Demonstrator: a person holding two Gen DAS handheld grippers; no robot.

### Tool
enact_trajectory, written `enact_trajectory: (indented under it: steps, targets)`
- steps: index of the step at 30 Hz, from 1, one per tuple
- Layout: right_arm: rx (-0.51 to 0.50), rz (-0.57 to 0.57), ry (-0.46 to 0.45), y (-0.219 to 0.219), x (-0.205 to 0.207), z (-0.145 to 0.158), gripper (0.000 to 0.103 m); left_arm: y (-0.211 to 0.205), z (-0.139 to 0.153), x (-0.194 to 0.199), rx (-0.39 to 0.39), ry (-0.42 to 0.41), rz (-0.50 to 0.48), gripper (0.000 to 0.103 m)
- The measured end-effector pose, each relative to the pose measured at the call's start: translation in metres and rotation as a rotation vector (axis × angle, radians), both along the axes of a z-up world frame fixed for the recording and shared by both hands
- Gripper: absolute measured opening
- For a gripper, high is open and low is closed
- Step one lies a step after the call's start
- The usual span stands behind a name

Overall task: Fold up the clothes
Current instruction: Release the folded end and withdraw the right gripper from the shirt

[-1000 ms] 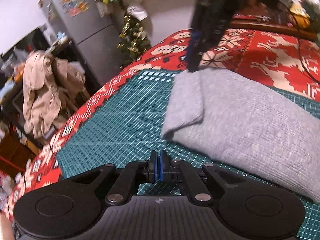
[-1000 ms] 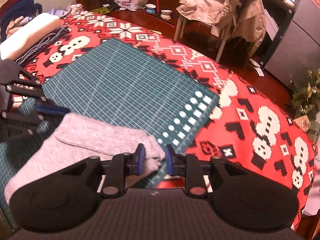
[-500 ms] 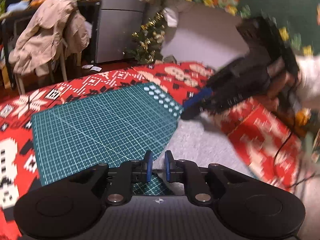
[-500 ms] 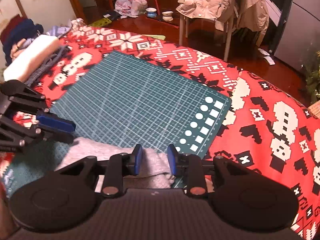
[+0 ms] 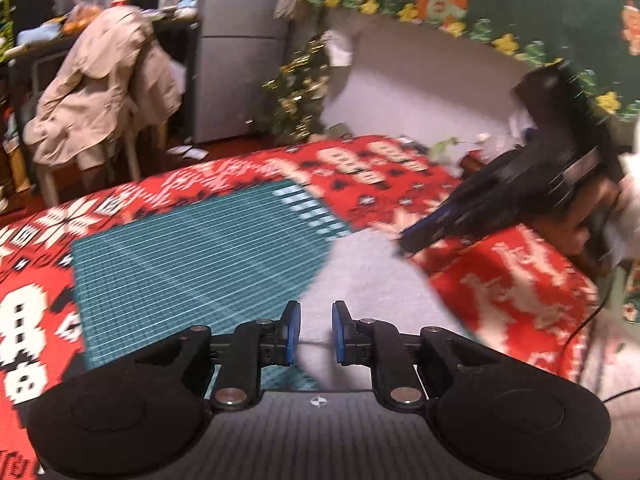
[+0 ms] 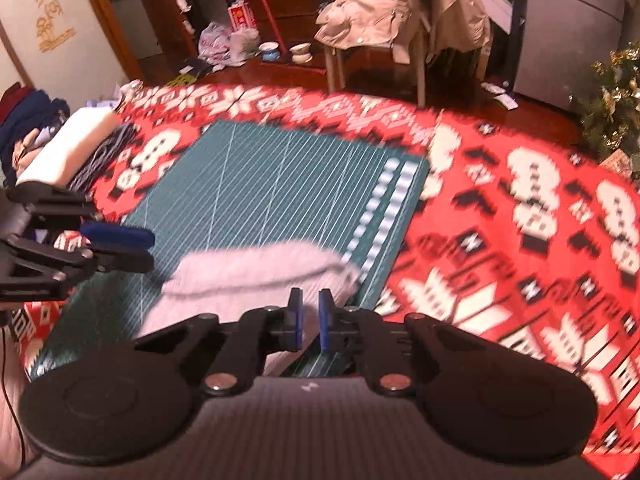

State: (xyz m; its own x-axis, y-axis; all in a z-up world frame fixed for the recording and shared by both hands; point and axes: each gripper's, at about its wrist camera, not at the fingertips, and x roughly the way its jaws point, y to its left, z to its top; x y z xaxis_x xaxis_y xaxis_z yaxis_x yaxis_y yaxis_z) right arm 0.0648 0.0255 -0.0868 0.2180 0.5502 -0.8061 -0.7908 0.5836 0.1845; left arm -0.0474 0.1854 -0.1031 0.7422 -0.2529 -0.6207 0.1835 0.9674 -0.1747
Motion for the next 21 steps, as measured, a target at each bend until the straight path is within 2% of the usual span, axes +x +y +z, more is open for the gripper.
enact_trajectory:
  steps: [3,9,13,17,21]
  targets:
    - [0.005,-0.024,0.006,0.004,-0.001,-0.015,0.007,-0.020,-0.005,0.002,0.011,0.011,-0.029,0.010]
    - [0.028,-0.065,-0.030,0.001,0.002,-0.015,0.007,-0.032,-0.025,-0.001,0.121,0.073,-0.019,0.009]
    - [0.075,-0.120,-0.013,-0.019,-0.008,-0.003,0.007,-0.030,-0.016,-0.011,0.091,0.069,0.001,0.008]
    - [0.111,-0.203,0.023,-0.040,-0.035,-0.005,0.008,-0.045,-0.008,-0.019,0.114,0.049,-0.008,0.008]
    - [0.221,-0.315,0.062,-0.058,-0.064,-0.016,0.011,-0.056,-0.009,-0.025,0.120,0.062,0.013,0.008]
